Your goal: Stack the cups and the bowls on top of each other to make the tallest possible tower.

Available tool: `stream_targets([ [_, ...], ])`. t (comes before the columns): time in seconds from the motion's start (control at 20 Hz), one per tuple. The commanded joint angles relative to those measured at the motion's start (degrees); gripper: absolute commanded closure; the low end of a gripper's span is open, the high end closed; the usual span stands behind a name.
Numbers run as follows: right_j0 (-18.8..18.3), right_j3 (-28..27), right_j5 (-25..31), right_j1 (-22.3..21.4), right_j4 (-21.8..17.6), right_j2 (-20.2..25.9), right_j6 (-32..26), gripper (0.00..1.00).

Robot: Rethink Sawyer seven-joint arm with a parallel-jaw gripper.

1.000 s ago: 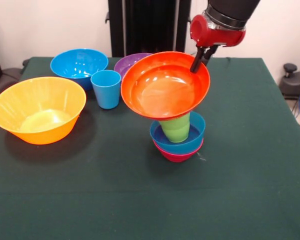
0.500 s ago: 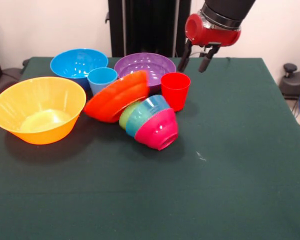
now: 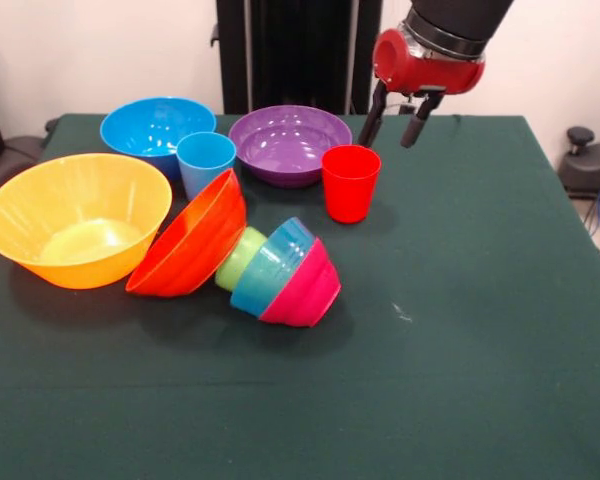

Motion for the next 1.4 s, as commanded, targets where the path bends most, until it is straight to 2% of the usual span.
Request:
stream_targets([
  [0.05, 1.97, 0.87, -3.08, 1.68, 1.89, -0.06, 6.55, 0.00],
  [0.15, 5.46, -0.03, -0.73, 1.59, 2.16, -1.25, 10.47, 0.00],
  [0.25, 6.70, 0.85, 1.10, 0.51, 5.47, -0.58, 11.69, 0.00],
  [0.45, 5.96, 4.82, 3.25, -2.57, 9.51, -0.60, 7.81, 0.00],
  [0.6, 4.44, 7.79, 4.29, -1.46, 7.95, -2.50, 2.57, 0.00],
  [0.7, 3.96, 6.95, 3.97, 2.80, 3.75, -4.57, 0.13, 0.00],
  [0.75, 4.18, 4.87, 2.05, 6.85, -0.28, -5.88, -0.03, 0.00],
  [0.85, 3.49, 2.04, -1.80, 11.01, -4.12, -6.25, -1.44, 0.00],
  [0.95, 1.60, 1.28, -4.99, 13.02, -3.63, -4.89, -3.22, 0.00],
  [1.05, 0.36, 2.20, -6.37, 13.64, -2.21, -4.01, -2.69, 0.00],
  [1.15, -0.41, 2.56, -6.71, 12.97, -2.29, -3.36, -3.26, 0.00],
  [1.4, -3.82, 7.82, -8.06, 9.24, -0.36, -0.67, -5.60, 0.00],
])
